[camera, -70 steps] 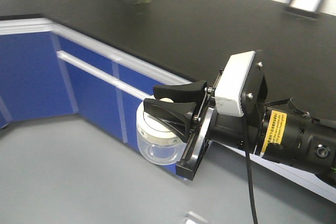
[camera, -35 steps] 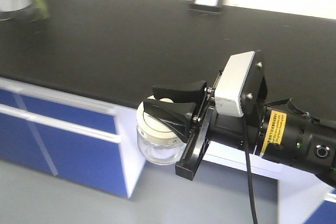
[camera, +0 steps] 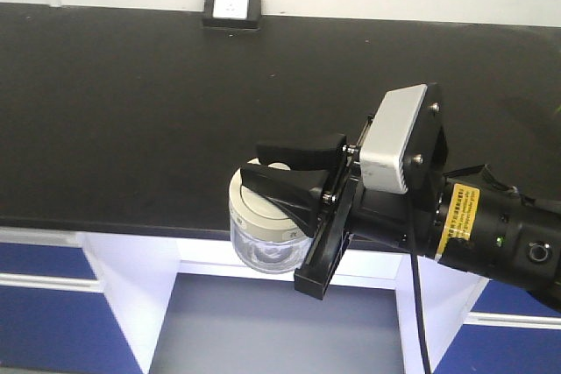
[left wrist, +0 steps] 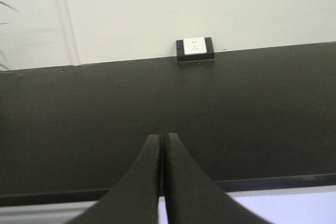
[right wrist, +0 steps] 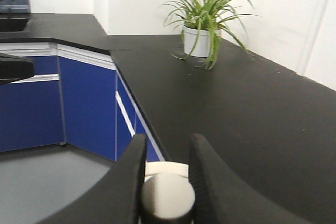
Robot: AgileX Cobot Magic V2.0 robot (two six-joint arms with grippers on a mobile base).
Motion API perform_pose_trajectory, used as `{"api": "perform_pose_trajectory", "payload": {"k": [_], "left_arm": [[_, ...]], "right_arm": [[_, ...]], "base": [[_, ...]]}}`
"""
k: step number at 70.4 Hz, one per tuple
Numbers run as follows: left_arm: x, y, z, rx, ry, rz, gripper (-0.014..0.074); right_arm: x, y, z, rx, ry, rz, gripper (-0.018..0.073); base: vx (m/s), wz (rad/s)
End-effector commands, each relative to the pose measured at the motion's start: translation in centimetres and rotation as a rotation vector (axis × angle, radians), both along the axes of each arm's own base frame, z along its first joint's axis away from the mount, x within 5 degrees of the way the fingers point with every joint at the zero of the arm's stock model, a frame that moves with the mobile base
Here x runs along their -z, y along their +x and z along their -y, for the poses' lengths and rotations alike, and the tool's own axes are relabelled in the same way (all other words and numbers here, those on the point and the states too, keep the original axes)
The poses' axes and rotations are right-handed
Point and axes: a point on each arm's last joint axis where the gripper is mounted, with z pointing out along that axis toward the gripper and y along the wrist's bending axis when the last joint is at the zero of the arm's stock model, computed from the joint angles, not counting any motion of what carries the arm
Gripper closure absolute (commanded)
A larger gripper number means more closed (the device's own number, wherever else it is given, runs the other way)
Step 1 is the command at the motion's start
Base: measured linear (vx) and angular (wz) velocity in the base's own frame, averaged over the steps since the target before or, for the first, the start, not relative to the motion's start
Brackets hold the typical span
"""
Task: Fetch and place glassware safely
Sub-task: 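Hold the jar in the right gripper above the black countertop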
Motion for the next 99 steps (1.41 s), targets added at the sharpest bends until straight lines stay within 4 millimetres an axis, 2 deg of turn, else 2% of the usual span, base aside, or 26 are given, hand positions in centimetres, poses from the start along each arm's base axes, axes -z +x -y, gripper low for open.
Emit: {"api": "perform_pose_trajectory", "payload": {"k": [1,99], "left_arm": [[-1.58,-0.03,0.01,0.0,-0.017,0.089,0.0603],[-1.58,-0.03,0.01,0.0,-0.017,0.089,0.0603]], "right_arm": [[-2.26,-0.48,0.07,-0.027,0.103,0.048,0.0563],[-2.26,-0.48,0.07,-0.027,0.103,0.048,0.0563]], "base": [[0.12,-0.26],[0.1,-0.07]]}}
